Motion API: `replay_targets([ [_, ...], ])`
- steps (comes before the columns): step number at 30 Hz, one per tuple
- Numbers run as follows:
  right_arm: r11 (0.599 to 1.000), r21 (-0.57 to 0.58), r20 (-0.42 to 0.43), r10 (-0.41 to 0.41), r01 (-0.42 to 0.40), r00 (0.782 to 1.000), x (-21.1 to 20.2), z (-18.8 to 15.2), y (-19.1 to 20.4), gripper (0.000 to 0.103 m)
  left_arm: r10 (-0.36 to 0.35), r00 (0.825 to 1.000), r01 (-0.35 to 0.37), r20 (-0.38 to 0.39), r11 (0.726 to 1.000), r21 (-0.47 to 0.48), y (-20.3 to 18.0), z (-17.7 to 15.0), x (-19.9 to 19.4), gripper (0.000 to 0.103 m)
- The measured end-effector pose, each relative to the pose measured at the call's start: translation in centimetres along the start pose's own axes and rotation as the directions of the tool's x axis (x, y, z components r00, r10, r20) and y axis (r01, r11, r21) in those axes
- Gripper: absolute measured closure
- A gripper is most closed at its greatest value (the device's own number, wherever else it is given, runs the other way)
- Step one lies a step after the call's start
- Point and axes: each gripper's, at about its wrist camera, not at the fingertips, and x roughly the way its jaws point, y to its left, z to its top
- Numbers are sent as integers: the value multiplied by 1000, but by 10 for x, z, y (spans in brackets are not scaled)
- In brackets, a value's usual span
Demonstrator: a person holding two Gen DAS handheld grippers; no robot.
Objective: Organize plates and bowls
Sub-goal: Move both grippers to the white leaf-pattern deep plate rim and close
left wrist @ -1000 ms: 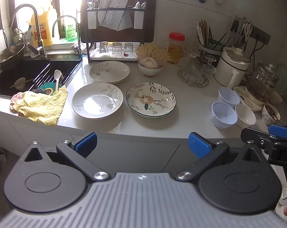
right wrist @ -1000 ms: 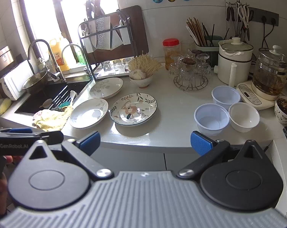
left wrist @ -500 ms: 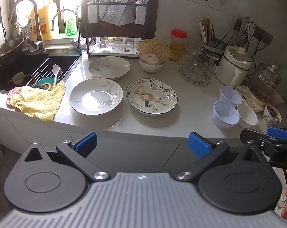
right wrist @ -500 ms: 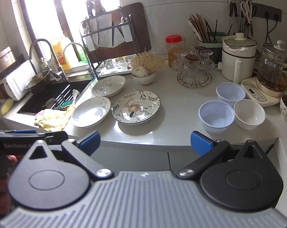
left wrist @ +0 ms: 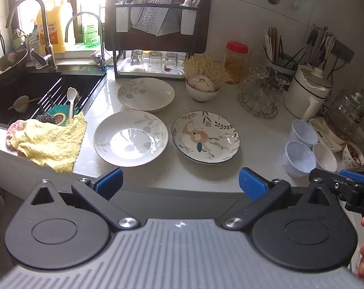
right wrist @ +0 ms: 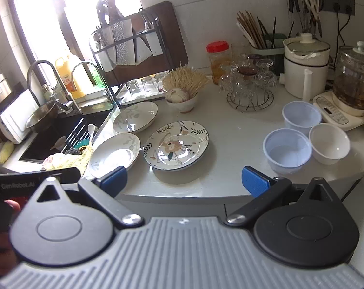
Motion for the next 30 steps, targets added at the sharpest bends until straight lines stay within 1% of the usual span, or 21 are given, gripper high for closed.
replay_targets([
  [3,1000,1,-13,-7,7,1000,12,5,8,0,-13,1000,13,-11,1000,-4,12,13,11,0],
  [7,1000,-3,-22,15,-15,1000,30,11,21,0,-31,999,31,-28,999,4,25,26,29,0],
  [9,1000,-14,-37,5,-6,999,43,15,28,0,-48,998,48,-37,999,6,33,33,39,0],
  [11,999,-32,-67,-21,19,998,58,19,37,0,-67,997,68,-48,998,4,43,41,51,0],
  [16,1000,19,-110,-9,12,994,87,30,54,0,-89,994,90,-68,996,10,75,61,84,0],
  [20,999,-20,-131,-33,31,991,112,38,79,0,-120,988,120,-98,993,-9,105,74,113,0],
  [24,999,-28,-132,-48,44,990,133,43,101,0,-122,989,121,-88,992,-21,135,94,132,0],
  [28,999,30,-167,-35,41,985,156,42,112,0,-127,987,127,-100,992,-10,163,109,154,0],
  [30,996,73,-191,-41,56,981,170,42,115,0,-90,990,94,-111,995,26,175,114,168,0],
])
